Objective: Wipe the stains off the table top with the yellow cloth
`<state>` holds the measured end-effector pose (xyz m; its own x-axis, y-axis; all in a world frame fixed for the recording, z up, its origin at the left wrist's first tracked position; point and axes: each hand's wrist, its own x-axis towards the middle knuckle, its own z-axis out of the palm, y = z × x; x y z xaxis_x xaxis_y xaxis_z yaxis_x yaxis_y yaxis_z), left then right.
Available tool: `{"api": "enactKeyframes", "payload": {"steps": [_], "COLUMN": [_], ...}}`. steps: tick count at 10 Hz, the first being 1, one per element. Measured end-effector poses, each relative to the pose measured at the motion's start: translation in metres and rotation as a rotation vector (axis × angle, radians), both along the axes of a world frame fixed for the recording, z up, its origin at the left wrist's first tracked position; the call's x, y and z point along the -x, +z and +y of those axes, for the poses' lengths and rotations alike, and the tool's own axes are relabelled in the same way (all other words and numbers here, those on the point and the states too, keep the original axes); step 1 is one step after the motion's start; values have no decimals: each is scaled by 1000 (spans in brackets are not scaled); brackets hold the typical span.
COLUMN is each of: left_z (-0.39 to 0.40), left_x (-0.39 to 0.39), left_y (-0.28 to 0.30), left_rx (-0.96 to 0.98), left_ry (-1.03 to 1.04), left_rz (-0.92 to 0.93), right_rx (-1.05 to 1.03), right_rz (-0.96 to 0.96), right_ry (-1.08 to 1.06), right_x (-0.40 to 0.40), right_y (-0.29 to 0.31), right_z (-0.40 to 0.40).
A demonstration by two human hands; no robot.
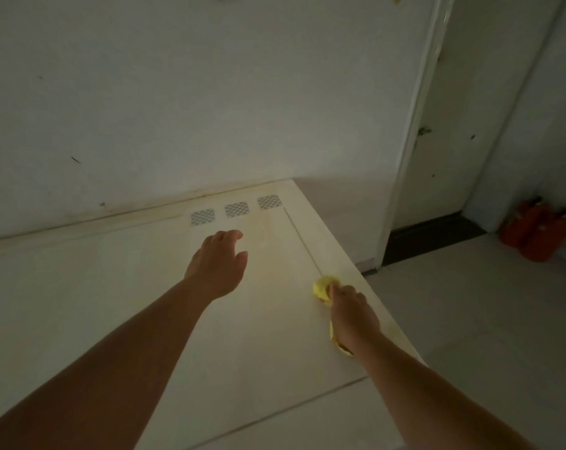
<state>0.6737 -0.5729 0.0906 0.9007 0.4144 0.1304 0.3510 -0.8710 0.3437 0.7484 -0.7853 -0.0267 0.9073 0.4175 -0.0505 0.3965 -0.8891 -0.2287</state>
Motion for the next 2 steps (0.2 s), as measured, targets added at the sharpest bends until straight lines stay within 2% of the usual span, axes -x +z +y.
{"api": "enactKeyframes", "payload": {"steps": [1,2], "left_z": [6,20], "left_x": [27,52], "left_y": [28,44], "left_rx": [-6,5], "left_ry": [18,47], "left_rz": [-16,-34], "right_rx": [-89,-88], "right_rz": [162,275], "right_ry": [126,225], "right_x": [35,64], "right_y": [5,13], "right_z": [22,35]}}
